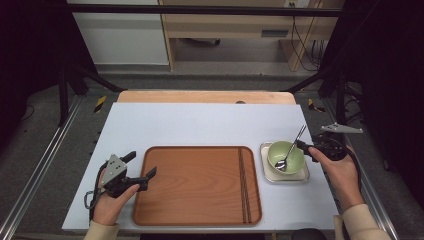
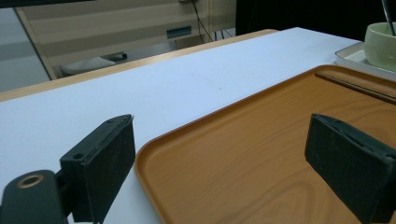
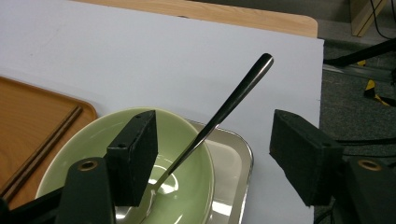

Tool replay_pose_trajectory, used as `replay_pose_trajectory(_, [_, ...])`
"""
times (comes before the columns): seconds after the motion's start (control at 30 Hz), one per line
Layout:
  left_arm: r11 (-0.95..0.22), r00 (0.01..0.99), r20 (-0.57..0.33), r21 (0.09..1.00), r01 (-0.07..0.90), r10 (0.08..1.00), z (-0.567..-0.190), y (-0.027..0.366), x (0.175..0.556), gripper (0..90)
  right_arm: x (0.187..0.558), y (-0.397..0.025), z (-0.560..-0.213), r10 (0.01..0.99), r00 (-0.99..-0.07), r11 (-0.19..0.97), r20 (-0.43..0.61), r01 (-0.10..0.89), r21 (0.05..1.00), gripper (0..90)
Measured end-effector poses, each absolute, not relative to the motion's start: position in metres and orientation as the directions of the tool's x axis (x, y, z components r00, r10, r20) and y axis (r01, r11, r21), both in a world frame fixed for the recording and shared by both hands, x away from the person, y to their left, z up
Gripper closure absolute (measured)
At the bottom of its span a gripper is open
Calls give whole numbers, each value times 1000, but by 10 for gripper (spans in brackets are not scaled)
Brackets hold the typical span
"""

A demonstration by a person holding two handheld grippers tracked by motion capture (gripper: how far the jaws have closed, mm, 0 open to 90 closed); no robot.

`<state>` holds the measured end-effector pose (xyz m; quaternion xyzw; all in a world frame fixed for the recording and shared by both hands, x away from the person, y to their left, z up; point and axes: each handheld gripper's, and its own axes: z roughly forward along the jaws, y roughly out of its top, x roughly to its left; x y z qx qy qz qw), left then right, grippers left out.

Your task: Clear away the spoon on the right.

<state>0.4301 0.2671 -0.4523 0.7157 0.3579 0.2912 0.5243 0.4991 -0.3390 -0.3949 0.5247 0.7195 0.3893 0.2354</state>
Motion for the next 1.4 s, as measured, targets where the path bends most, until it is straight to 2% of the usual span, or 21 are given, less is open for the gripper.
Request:
replay_pose_trajectory(0.37, [-177,561,42,966,190,827,-456,272,426,84,510,-343,-404,933,-338,114,127,610,784,360])
replay_pose_trajectory(0.7, [-180,560,46,966,187,827,-458,274,426,91,525,-347,-411,926,-340,94,163,627,774,431])
replay_pose_trajectory(1.0, [-177,560,46,967,183,827,-459,275,425,93,540,-348,-421,912,-349,62,216,638,767,562])
replay_pose_trajectory(1.13, [-181,564,45,965,187,824,-460,275,426,96,544,-348,-422,901,-366,60,231,633,772,647])
replay_pose_trajectory(1.4, [-181,563,46,966,186,825,-460,275,426,98,544,-347,-419,895,-378,59,237,626,777,741])
